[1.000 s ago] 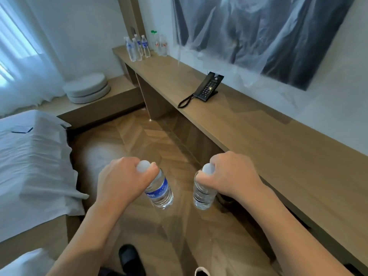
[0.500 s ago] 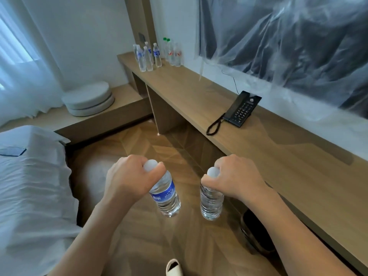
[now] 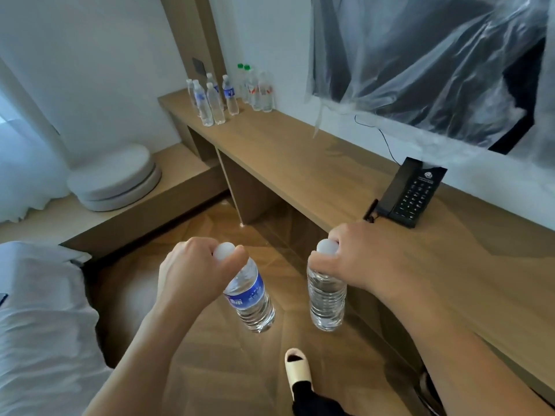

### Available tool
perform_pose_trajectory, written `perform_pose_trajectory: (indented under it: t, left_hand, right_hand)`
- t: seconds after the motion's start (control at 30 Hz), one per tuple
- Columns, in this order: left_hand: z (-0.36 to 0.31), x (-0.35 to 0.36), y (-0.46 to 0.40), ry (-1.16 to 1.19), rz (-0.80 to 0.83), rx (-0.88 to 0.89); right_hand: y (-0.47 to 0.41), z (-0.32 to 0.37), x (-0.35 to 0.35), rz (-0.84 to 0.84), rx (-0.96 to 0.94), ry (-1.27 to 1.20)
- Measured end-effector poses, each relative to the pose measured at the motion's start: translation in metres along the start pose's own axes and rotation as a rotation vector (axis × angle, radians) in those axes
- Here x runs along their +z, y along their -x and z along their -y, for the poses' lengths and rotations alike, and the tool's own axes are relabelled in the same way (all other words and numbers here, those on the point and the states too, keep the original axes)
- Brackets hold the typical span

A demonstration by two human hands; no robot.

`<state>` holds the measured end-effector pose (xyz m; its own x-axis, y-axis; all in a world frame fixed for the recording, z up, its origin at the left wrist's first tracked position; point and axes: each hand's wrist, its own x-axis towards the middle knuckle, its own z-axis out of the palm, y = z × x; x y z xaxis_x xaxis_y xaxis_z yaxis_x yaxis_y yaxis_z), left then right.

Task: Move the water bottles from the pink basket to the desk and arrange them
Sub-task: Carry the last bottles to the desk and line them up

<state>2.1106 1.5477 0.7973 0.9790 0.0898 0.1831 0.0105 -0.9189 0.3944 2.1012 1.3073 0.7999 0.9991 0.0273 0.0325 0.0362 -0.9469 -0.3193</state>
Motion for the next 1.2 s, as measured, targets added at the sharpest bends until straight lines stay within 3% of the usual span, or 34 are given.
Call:
perform_pose_trajectory:
  t: [0.37,0.6,0.93,1.2]
  left_hand:
    - [0.037,0.008,-0.209,0.025,-0.038,0.006]
    - [0.091,0.019,-0.326,0.040,-0.029,-0.009]
    - [0.200,0.014,-0.527,0.037,0.027,0.124]
    - [0.246,0.030,-0.667,0.080,0.066,0.166]
  right_hand:
    - [-0.212,0.043,0.028,-0.053,-0.036,0.033]
    - [-0.330,0.088,0.054,0.029,-0.022,-0.006]
    - [-0.504,0.182,0.104,0.078,0.118,0.029]
    - [-0.620,0.234,0.114,0.058,0.197,-0.005]
